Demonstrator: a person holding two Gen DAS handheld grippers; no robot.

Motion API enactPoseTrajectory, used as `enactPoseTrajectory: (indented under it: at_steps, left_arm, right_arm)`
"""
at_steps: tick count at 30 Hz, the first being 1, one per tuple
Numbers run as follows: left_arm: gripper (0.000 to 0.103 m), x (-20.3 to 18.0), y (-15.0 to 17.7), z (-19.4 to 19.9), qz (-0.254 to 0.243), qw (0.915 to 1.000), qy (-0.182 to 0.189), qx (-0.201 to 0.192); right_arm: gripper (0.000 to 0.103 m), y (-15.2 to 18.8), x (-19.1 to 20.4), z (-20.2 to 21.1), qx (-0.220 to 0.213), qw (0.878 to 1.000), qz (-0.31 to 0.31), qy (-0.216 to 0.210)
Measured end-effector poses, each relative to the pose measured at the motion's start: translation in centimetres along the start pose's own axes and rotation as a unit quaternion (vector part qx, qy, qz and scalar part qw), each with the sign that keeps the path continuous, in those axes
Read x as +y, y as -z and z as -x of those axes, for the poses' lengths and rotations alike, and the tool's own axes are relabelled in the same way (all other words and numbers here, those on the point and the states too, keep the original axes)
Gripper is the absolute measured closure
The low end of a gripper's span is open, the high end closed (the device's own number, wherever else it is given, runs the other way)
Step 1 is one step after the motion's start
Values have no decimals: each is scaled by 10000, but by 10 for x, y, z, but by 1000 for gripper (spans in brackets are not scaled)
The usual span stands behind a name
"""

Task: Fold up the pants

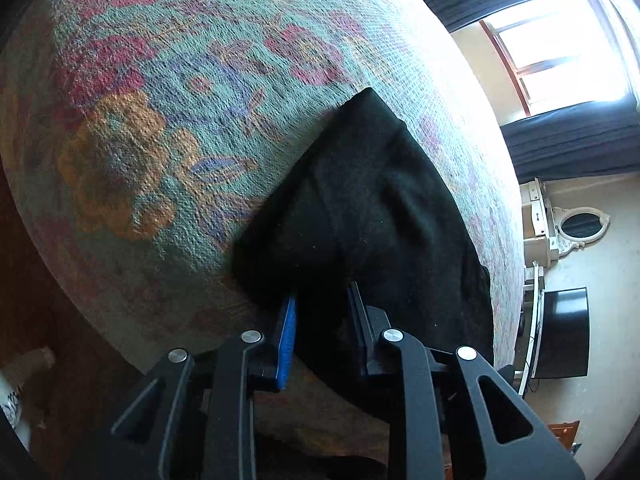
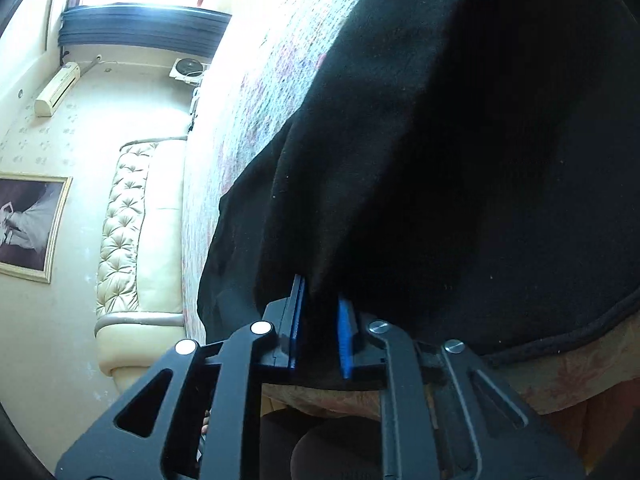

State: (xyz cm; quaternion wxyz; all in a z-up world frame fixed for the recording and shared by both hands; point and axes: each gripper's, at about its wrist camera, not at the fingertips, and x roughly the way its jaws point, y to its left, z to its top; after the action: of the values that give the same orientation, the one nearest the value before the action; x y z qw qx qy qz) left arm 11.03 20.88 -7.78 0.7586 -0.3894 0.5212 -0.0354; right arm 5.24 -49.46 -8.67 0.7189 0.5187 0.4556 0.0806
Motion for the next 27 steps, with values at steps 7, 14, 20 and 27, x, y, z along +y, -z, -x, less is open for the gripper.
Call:
enactPoseTrajectory:
  at_steps: [7, 14, 20, 27]
  left_arm:
    - [84, -5, 1, 7, -270, 9992, -278, -45]
    - [83, -10, 3, 24, -415, 9987, -241, -194]
    - [47, -26, 0, 57, -593, 9925, 191, -1049]
    - [28, -56, -3, 45, -1147, 9866, 284, -1126]
  right_arm:
    - [94, 38, 0, 25, -215, 9995, -53, 229]
    - [66, 36, -26, 34, -203, 9974, -684, 83]
    - [55, -18, -55, 109, -1535, 9846, -839, 0]
    - [55, -111, -116, 169, -2920, 9447, -1491, -60]
